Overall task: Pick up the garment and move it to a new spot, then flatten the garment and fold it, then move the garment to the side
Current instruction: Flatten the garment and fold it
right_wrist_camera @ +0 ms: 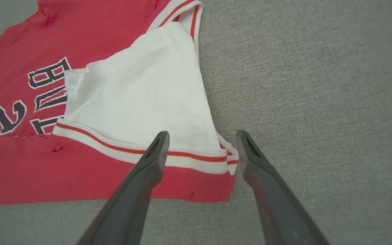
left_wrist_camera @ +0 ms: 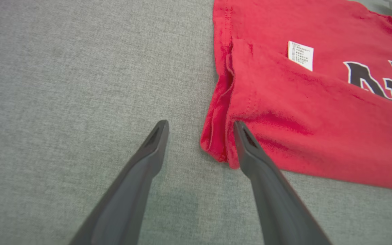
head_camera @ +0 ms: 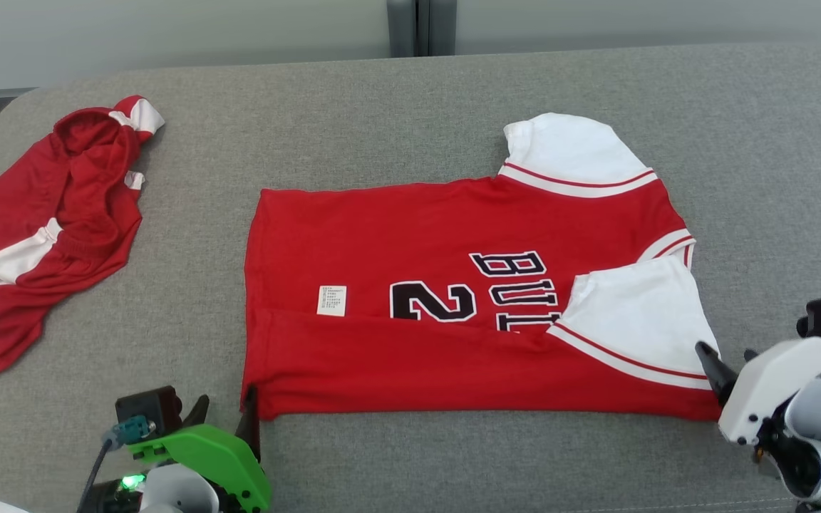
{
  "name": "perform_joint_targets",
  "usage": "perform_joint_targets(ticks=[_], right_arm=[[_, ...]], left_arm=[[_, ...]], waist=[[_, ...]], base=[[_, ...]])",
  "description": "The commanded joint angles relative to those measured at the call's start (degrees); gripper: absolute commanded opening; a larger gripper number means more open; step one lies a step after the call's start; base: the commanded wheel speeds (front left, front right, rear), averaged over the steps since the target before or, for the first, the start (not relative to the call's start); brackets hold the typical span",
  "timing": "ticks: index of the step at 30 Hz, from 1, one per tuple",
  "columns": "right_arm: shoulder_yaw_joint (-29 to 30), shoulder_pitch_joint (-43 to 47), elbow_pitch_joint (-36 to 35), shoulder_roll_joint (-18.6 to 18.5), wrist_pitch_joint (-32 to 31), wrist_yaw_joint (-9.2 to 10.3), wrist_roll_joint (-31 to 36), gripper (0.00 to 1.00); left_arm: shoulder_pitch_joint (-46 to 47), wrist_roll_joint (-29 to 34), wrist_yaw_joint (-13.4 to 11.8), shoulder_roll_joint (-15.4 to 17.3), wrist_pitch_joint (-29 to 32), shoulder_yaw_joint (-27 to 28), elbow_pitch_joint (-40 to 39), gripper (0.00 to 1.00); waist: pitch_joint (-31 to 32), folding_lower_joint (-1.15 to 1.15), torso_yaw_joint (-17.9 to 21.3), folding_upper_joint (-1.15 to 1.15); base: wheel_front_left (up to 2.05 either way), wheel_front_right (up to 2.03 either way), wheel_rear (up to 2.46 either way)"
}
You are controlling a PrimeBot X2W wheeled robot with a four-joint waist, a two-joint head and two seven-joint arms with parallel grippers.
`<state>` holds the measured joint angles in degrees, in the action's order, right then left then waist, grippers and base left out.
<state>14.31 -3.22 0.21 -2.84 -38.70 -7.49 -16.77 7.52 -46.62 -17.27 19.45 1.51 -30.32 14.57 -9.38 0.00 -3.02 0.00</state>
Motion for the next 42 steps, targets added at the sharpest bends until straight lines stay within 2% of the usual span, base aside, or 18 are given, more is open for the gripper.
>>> perform_joint_targets(ticks=[1,5,9,12,16,27,31,36,37,38,39,40,42], right_arm=[[-0.1,-2.0,-1.1,-0.4,-0.7,-0.01,0.9,1.00],[-0.9,-7.5,-2.1,-2.5,-3.4,-0.01,0.8,1.00],[-1.9,-14.9,0.2,-6.4,-6.3,-0.01,0.1,1.00],[-4.5,-21.7,3.0,-9.7,-7.0,-0.01,0.0,1.00],[-8.5,-29.9,7.0,-12.0,-7.3,-0.01,0.0,1.00],[-19.8,-47.3,16.4,-14.9,-5.2,-0.02,-1.5,1.00],[-21.6,-49.8,18.1,-15.6,-3.8,-0.01,-2.6,1.00],[-23.5,-51.4,19.6,-17.1,-4.2,-0.01,-3.9,1.00],[-23.9,-51.7,19.8,-17.5,-4.3,-0.01,-4.1,1.00],[-24.1,-52.0,19.8,-17.9,-4.3,-0.01,-4.3,1.00],[-24.5,-52.4,19.9,-18.4,-4.2,-0.01,-4.3,1.00],[-24.7,-52.7,20.0,-18.8,-4.1,-0.01,-4.3,1.00],[-25.4,-53.5,20.6,-19.6,-4.1,-0.01,-4.1,1.00]], left_arm=[[0.8,-0.3,-0.6,1.0,0.6,0.4,-0.9,1.00],[4.3,-0.5,-0.8,2.5,3.4,0.9,-3.3,1.00],[11.4,0.2,0.4,3.5,7.7,0.5,-4.0,1.00],[18.6,0.4,1.8,2.6,11.1,-0.3,-1.5,1.00],[28.1,-0.1,3.3,0.5,15.1,-0.7,4.2,1.00],[43.7,0.9,7.3,-2.2,20.7,-2.8,17.7,1.00],[46.1,2.7,6.5,-2.7,20.1,-3.8,20.8,1.00],[47.6,3.1,6.9,-3.5,20.3,-4.8,24.0,1.00],[47.7,3.2,7.0,-3.8,20.4,-5.2,24.5,0.79],[47.8,3.2,7.1,-4.0,20.2,-5.3,24.7,0.54],[47.9,3.6,7.3,-4.2,19.9,-5.6,25.0,0.04],[47.9,3.6,7.4,-4.4,19.9,-5.9,25.2,0.00],[47.6,3.1,7.5,-5.2,19.8,-6.0,25.6,0.00]], waist=[[0.0,0.00,0.0,0.00],[-0.7,0.00,-0.2,0.00],[-2.7,0.00,-0.8,0.00],[-4.9,0.00,-1.3,0.00],[-8.5,0.00,-1.3,0.00],[-16.9,0.00,0.7,0.00],[-18.3,0.00,0.9,0.00],[-19.8,0.00,0.9,0.00],[-20.1,0.00,0.8,0.00],[-20.4,0.00,0.6,0.00],[-20.7,0.00,0.4,0.00],[-21.0,0.00,0.3,0.00],[-21.6,0.00,-0.2,0.00]], base=[[0.00,0.00,0.00],[0.00,0.00,0.00],[0.00,0.00,0.00],[0.00,0.00,0.00],[0.00,0.00,0.00],[0.00,0.00,0.00],[0.00,0.00,0.00],[0.00,0.00,0.00],[0.00,0.00,0.00],[0.00,0.00,0.00],[0.00,0.00,0.00],[0.00,0.00,0.00],[0.00,0.00,0.00]])
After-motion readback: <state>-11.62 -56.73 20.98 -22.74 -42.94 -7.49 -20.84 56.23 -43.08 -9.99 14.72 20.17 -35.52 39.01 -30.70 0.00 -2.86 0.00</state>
